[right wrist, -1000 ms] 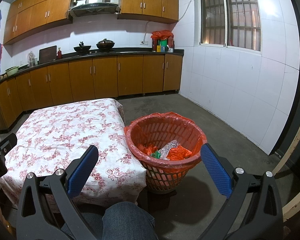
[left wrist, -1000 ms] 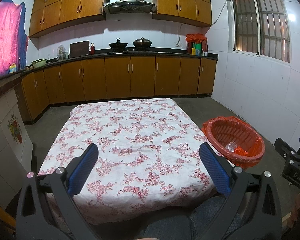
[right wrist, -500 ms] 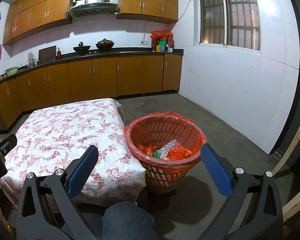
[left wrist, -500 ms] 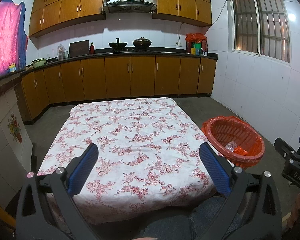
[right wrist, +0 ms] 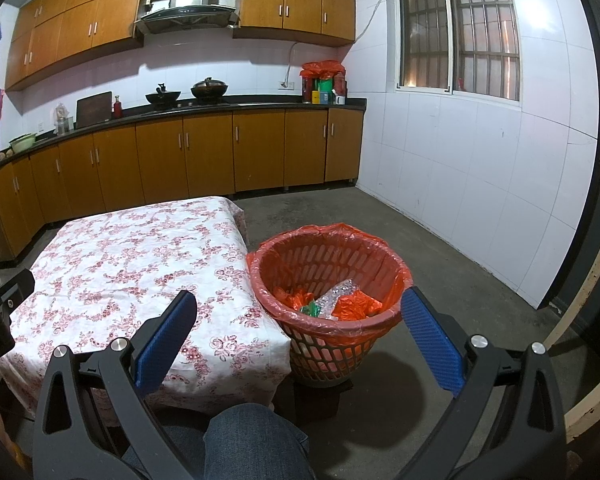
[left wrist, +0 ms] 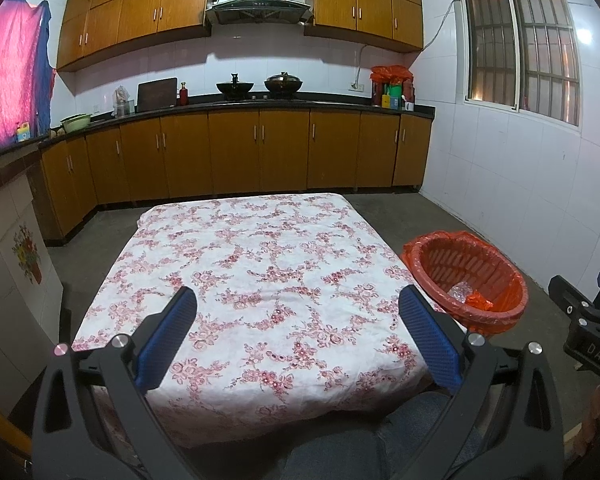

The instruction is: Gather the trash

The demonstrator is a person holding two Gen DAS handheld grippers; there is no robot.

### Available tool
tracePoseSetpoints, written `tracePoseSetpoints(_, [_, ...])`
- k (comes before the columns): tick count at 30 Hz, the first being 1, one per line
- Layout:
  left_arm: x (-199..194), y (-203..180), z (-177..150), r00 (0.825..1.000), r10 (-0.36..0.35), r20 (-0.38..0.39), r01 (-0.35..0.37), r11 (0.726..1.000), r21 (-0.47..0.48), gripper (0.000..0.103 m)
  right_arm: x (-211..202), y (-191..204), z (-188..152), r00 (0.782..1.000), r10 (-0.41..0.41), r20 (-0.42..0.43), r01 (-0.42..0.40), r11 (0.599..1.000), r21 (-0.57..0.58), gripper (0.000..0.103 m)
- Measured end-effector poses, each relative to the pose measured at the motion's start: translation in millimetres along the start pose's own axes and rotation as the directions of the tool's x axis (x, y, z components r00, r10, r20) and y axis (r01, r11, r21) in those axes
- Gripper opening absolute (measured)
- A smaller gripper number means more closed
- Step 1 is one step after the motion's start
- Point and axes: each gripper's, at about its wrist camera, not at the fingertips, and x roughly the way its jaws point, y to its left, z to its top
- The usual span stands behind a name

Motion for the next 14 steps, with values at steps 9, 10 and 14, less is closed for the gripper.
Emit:
tracePoseSetpoints(9, [1.2, 2.4, 2.9, 1.0, 0.007, -0.004, -0.007, 1.0, -0.005, 0.099, -0.4, -0.3, 0.5, 1.0, 0.0, 0.001, 0.0, 1.0, 0.002, 0.101])
tracePoseSetpoints(10, [0.7, 1.9, 2.2, 1.0, 0.006, -0.004, -0.006, 1.0, -0.006, 0.099, 0.3, -0.7, 0.6, 1.0, 0.0, 0.001, 0.0, 1.0, 0.001, 0.101])
tracePoseSetpoints(14, [0.8, 2.0, 2.2, 1.0, 0.006, -0.004, -0.006, 1.0, -0.005, 0.099, -0.2, -0.9, -1.4, 1.0, -0.002, 0.001, 0.002, 1.0, 0.003, 0.101])
